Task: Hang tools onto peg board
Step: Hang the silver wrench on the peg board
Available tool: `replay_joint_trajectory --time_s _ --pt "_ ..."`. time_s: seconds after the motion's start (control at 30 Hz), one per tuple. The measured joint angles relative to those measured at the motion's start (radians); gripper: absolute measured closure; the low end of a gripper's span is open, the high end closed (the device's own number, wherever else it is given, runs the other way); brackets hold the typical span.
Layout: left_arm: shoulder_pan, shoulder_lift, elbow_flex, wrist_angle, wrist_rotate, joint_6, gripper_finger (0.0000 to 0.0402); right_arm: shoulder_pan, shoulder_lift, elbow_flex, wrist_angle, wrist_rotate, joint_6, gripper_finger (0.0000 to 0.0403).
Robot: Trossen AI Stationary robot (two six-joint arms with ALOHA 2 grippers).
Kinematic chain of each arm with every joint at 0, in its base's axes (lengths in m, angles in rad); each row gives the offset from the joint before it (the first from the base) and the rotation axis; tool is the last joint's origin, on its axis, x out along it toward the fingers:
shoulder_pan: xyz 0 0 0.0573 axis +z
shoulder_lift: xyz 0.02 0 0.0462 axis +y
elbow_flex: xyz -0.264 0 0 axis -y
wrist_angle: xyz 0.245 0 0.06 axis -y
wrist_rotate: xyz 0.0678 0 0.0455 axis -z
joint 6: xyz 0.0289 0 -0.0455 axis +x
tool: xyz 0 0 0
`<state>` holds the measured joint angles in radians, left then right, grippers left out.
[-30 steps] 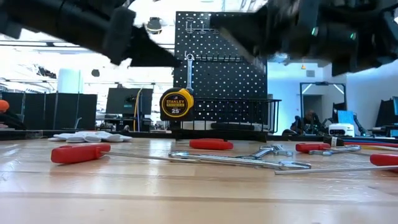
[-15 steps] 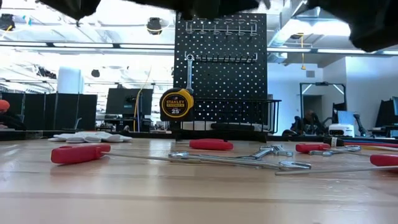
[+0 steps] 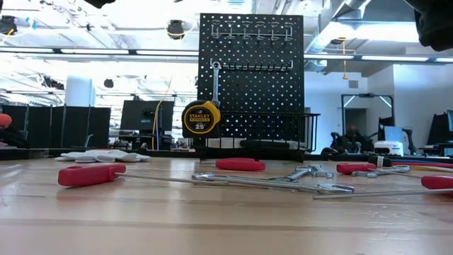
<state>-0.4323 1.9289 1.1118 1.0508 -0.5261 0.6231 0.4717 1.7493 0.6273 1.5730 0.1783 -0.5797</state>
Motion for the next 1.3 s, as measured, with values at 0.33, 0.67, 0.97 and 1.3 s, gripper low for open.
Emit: replay_joint_trajectory --time_s 0.33,0.67,0.97,1.3 --pt "0.005 0.000 0.000 -0.007 0.009 -0.023 0.0337 -0.002 0.000 0.000 -0.005 0.001 0.002 0.0367" --pt "0.003 0.000 0.000 -0.017 -0.032 -0.019 0.0380 -0.002 0.001 -0.002 -0.043 0.007 0.013 0.0366" --pt "0.001 -0.001 0.000 -0.073 -0.229 -0.035 0.0291 -0.024 -0.017 -0.118 -0.006 0.089 0.145 0.0381" --pt "0.045 -0.003 0.000 -0.228 -0.262 -0.129 0.0226 -0.037 -0.014 -0.139 -0.010 0.036 0.149 0.0396"
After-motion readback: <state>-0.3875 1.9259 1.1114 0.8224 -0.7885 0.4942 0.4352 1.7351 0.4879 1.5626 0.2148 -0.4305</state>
